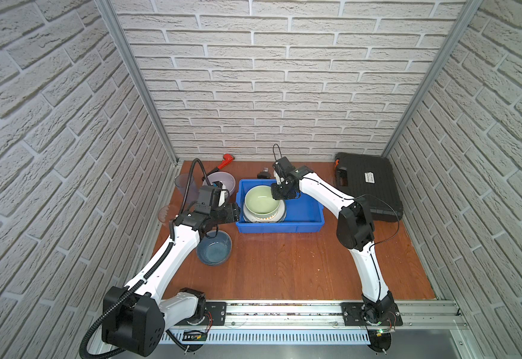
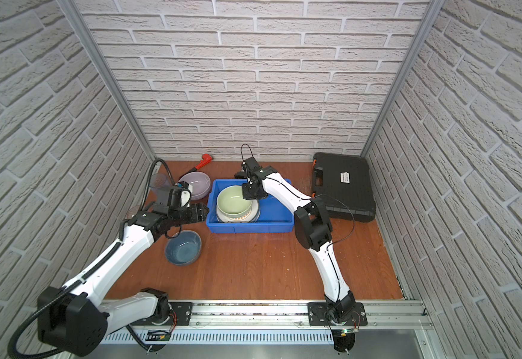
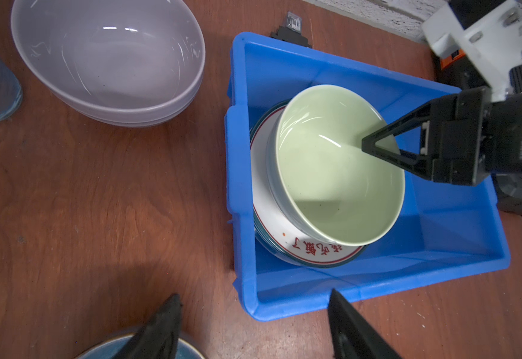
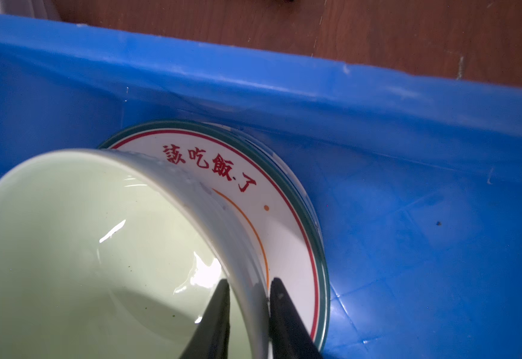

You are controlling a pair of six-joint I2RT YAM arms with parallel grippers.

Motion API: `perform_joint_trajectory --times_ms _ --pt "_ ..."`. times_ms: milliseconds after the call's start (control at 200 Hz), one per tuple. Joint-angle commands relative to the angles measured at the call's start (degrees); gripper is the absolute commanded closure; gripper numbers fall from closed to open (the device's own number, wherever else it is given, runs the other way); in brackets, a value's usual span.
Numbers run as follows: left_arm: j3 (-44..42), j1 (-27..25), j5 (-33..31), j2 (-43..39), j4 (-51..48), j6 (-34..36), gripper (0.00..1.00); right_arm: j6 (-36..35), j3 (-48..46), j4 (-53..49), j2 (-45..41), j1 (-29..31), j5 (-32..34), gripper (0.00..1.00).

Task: Place the mixed dishes into the plastic bin
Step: 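Lower the pale green bowl onto the plate stack with the right gripper, then release the bowl with the right gripper while the left gripper moves to the lavender bowl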

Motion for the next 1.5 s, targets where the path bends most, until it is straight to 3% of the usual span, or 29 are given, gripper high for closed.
perform_joint_trajectory --times_ms 0,85,220,420,600,705,1130,1495 --pt "-0.69 0.42 -0.15 -0.6 0.61 -0.09 0.26 0.24 1.19 0.4 -1.35 0.24 0.16 0.73" --pt "-0.58 0.62 -0.77 -0.57 0.52 -0.38 0.26 -1.08 1.19 -0.59 -2.7 0.23 1.36 0.6" --pt "0.01 1.82 -1.34 -0.06 0.14 -1.09 0.26 -3.69 1.2 -1.79 -6.02 0.24 3.23 0.48" --pt "3.54 4.66 -4.2 3.25 -2.29 -0.68 0.31 -6.17 -0.65 -1.43 -12.62 0.23 3.65 0.42" --pt "9.89 7.04 -7.72 8.74 -5.54 1.57 0.34 -7.97 -12.43 6.83 -23.3 0.21 0.99 0.4" --pt "13.89 8.07 -10.57 12.9 -7.01 2.54 0.37 -7.73 -22.01 12.95 -29.88 0.11 0.46 0.28" --pt "28.65 9.51 -21.97 33.39 -10.5 5.73 0.41 -8.61 -39.37 14.38 -42.88 -0.11 2.3 0.25" --pt "36.09 11.1 -21.33 45.15 -11.25 2.78 0.44 -7.46 -45.07 14.32 -43.52 -0.29 1.9 0.25"
